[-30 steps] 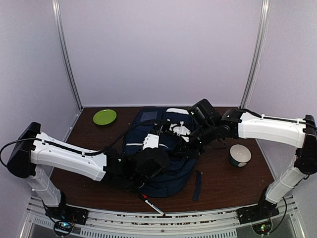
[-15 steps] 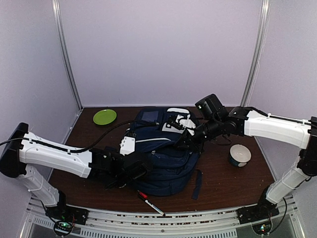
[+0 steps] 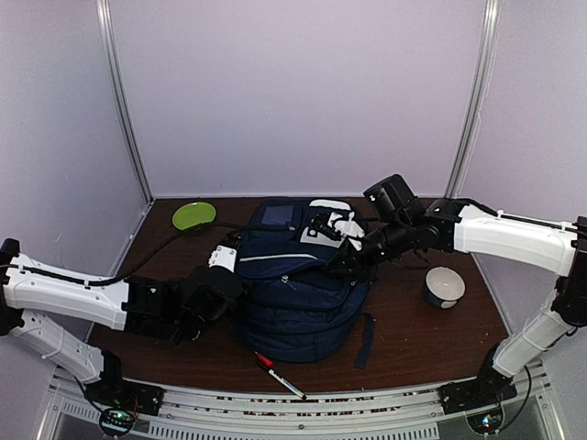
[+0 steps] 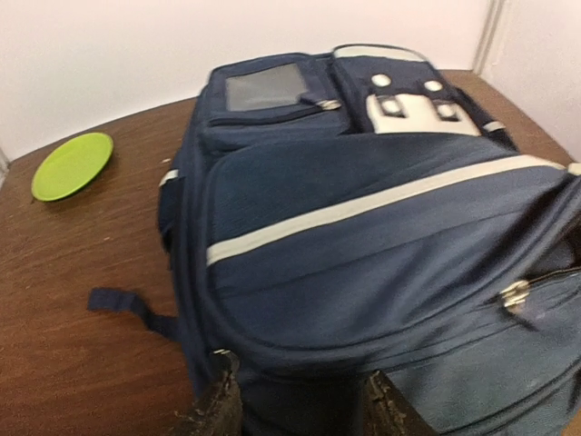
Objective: Pack the student bag
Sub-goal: Unzip the upper front pocket of the student bag.
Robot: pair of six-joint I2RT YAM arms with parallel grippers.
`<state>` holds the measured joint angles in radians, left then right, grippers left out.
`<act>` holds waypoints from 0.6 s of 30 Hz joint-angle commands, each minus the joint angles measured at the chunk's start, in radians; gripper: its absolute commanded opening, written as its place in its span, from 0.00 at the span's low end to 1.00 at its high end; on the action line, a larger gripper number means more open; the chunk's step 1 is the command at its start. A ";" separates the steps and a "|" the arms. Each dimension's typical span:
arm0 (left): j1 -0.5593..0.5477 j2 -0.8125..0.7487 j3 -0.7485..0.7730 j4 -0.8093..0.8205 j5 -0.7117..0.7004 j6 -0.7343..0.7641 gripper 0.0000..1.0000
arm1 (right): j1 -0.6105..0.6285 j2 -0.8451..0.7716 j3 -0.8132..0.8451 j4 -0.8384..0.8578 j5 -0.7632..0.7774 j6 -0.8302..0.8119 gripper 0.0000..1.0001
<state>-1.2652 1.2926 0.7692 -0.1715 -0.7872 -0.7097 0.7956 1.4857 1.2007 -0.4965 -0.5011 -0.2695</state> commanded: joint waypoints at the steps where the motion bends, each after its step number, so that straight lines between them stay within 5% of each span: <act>1: -0.011 0.089 0.112 0.142 0.199 0.092 0.49 | -0.013 -0.041 0.011 0.093 0.016 -0.010 0.00; 18: -0.037 0.391 0.459 -0.234 0.220 -0.058 0.56 | -0.012 -0.042 0.037 0.091 0.012 0.001 0.00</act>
<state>-1.2861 1.5879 1.1267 -0.2890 -0.6327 -0.7372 0.7879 1.4845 1.2007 -0.5201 -0.4923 -0.2691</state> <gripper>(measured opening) 0.551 0.052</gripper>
